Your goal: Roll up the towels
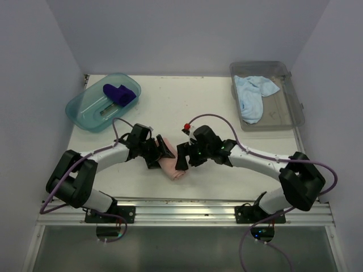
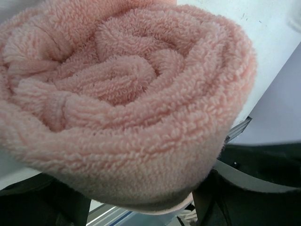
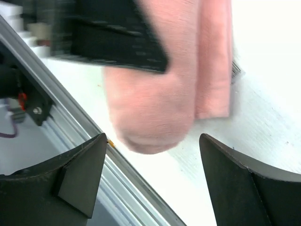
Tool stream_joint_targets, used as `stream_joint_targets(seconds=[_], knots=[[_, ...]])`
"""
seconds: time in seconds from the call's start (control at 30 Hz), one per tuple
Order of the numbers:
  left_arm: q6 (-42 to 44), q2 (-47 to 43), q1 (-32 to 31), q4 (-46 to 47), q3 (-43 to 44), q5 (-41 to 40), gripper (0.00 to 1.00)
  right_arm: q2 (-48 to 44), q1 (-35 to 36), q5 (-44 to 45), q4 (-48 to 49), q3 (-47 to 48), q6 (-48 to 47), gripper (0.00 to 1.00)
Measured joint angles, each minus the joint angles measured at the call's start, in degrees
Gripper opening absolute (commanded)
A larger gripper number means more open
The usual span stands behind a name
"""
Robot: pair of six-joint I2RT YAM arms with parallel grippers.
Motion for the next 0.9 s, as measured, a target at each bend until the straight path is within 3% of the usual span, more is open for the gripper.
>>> stream_joint_targets(seconds=[0.13, 0.33, 0.57, 0.67, 0.77, 0.8, 0.9], knots=[[-0.81, 0.66, 0.02, 0.39, 0.0, 0.48, 0.77, -2.86, 10.12, 16.31, -8.7, 7.5, -5.49, 0.84], [-1.46, 0.74, 0.02, 0.37, 0.0, 0.57, 0.77, 0.42, 23.04, 34.75, -12.76, 15.61, -12.46, 0.84], [-1.77, 0.76, 0.02, 0.37, 0.02, 0.55, 0.77, 12.48, 28.79, 45.88, -14.49, 18.6, -16.59, 0.84], [-2.27, 0.87, 0.0, 0.39, 0.0, 0.5, 0.78, 16.13, 29.55, 49.62, -14.67, 19.37, -17.22, 0.78], [-2.71, 1.01, 0.0, 0.35, 0.0, 0.42, 0.81, 18.21, 29.88, 52.78, -14.84, 20.28, -17.51, 0.51], [-2.73, 1.01, 0.02, 0.35, 0.0, 0.44, 0.82, 18.32, 29.88, 53.68, -14.88, 20.26, -17.55, 0.36], [-2.99, 0.76, 0.09, 1.55, -0.61, 0.63, 0.87, 18.08, 29.42, 53.94, -14.19, 19.96, -17.16, 0.19]])
